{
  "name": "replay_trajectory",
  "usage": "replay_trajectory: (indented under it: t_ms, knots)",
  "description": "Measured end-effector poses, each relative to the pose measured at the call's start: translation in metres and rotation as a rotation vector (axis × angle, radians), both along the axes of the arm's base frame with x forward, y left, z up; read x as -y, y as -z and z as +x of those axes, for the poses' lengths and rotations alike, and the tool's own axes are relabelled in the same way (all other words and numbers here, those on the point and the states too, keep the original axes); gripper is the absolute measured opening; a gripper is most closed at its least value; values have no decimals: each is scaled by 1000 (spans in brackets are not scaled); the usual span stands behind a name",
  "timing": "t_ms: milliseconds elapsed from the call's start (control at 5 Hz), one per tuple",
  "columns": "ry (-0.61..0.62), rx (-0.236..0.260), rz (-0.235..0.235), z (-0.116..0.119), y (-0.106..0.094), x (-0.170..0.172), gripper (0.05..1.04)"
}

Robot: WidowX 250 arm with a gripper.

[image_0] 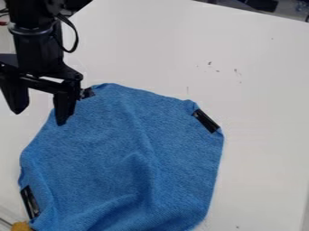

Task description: Arranged the cloth from the center to bottom left

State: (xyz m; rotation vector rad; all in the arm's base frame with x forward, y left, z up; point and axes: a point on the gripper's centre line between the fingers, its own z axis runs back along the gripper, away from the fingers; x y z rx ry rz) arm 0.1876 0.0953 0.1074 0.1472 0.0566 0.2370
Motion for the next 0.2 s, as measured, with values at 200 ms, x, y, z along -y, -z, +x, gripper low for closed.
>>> replay_trajectory:
  t_ms: [200]
  knots:
    - [45,54,5,7,7,1,1001]
